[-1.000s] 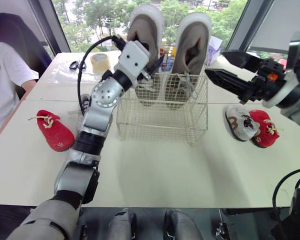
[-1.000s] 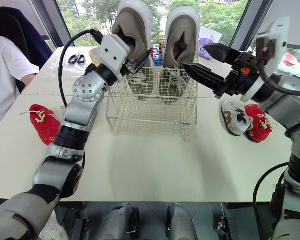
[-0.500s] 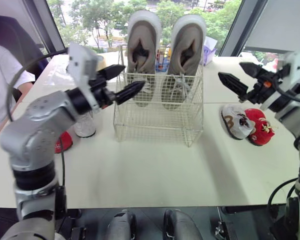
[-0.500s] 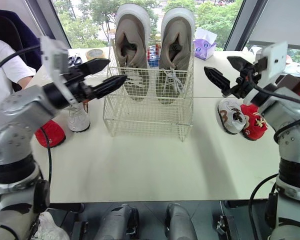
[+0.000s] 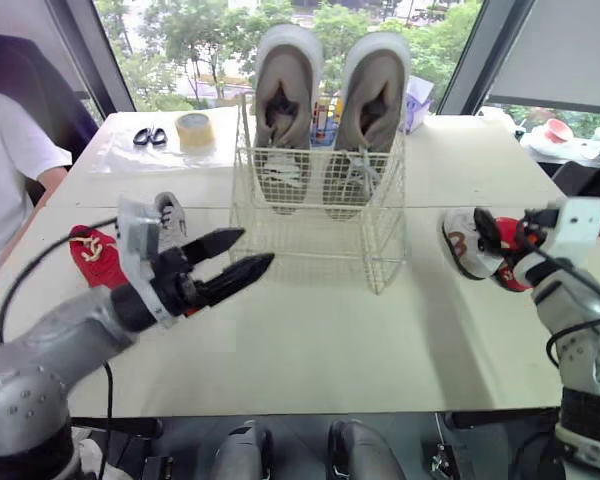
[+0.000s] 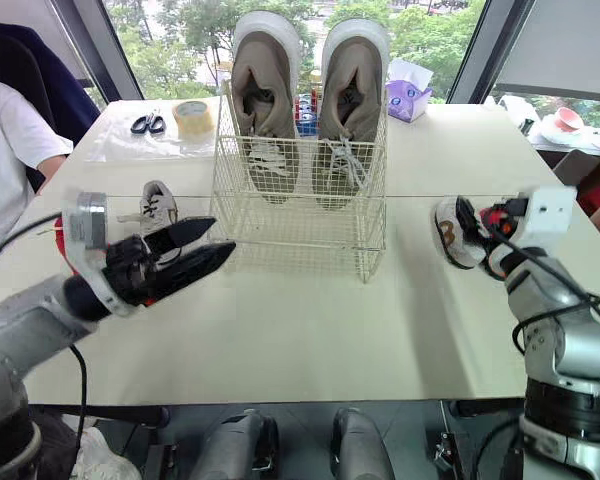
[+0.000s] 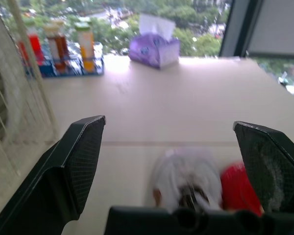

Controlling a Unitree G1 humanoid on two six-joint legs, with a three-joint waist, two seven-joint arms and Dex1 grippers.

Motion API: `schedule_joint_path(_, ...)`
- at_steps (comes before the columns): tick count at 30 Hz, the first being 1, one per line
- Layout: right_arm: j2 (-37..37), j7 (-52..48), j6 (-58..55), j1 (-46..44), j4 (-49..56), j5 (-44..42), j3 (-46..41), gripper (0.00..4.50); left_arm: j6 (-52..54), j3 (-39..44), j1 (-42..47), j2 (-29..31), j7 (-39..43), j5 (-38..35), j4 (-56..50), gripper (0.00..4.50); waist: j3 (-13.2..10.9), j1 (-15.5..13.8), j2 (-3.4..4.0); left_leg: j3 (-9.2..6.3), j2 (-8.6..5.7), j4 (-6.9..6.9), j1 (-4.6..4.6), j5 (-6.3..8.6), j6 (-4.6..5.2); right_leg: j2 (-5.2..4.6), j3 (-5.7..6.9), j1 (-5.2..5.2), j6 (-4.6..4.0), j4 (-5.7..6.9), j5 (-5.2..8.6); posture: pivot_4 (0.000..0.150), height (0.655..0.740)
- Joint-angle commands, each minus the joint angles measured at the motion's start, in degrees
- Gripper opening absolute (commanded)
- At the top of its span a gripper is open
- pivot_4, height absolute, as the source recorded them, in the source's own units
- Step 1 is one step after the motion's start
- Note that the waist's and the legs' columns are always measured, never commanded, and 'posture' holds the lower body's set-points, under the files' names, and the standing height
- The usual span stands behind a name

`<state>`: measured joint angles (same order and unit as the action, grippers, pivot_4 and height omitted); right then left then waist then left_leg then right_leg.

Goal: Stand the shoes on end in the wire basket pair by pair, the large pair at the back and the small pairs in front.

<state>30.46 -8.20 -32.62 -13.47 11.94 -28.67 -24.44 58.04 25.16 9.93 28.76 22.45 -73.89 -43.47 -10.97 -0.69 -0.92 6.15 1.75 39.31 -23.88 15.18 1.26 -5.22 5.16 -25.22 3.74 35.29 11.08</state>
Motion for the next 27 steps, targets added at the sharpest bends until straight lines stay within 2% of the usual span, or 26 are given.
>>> schedule_joint_path(1, -0.69, -1.30, 3.77, 3.52, 2.28, 2.50, 0.36, 4.50, -3.48, -5.54, -4.62, -2.34, -2.81, -3.29, -3.93, 4.33, 0.14, 0.00, 0.26, 0.00, 0.01, -0.04, 0.06, 0.02, 0.03, 0.02, -0.02, 0.02, -0.01, 0.01, 0.01, 0.150, 0.7400)
schedule_joint_path(2, -0.75, -1.84, 4.53, 4.35, 1.61, 3.09, 0.64, 4.50, -4.45, -7.43, -5.63, -3.36, -4.29, -2.51, -4.62, 4.33, 0.19, -0.01, 0.34, 0.02, 0.00, -0.06, 0.15, 0.19, 0.32, 0.02, -0.05, 0.07, -0.02, 0.02, 0.01, 0.150, 0.7400)
schedule_joint_path(7, -2.08, -2.51, 5.87, 5.52, -1.36, 5.33, 2.28, 4.50, -7.34, -17.71, -10.83, -5.34, -6.59, 4.48, -7.69, 4.33, 0.26, 0.01, 0.42, 0.00, 0.02, -0.08, 0.51, 0.23, 0.35, 0.11, -0.11, 0.43, -0.32, -0.06, 0.19, 0.150, 0.7400)
schedule_joint_path(11, -2.68, -3.33, 6.35, 4.59, -3.63, 5.83, 2.52, 4.50, -9.86, -21.81, -11.43, -6.84, -8.28, 5.91, -7.92, 4.33, 0.27, -0.04, 0.44, -0.01, 0.02, -0.09, 0.49, 0.24, 0.37, 0.11, -0.13, 0.42, -0.43, -0.06, 0.26, 0.150, 0.7400)
schedule_joint_path(25, -5.14, -3.26, 14.99, -3.61, -23.28, 10.59, 3.86, 4.50, -13.43, -23.61, -9.63, -2.38, -6.54, 6.40, -4.56, 4.33, 0.28, 0.01, 0.47, -0.01, 0.02, -0.10, 0.48, 0.26, 0.41, 0.12, -0.14, 0.41, -0.44, -0.10, 0.27, 0.150, 0.7400)
schedule_joint_path(27, -5.14, -3.04, 16.08, -4.47, -25.76, 11.96, 4.82, 3.97, -13.63, -23.09, -10.17, -1.49, -6.01, 5.40, -4.68, 4.50, 0.28, 0.03, 0.47, -0.02, 0.01, -0.10, 0.48, 0.26, 0.41, 0.12, -0.14, 0.41, -0.44, -0.11, 0.27, 0.150, 0.7400)
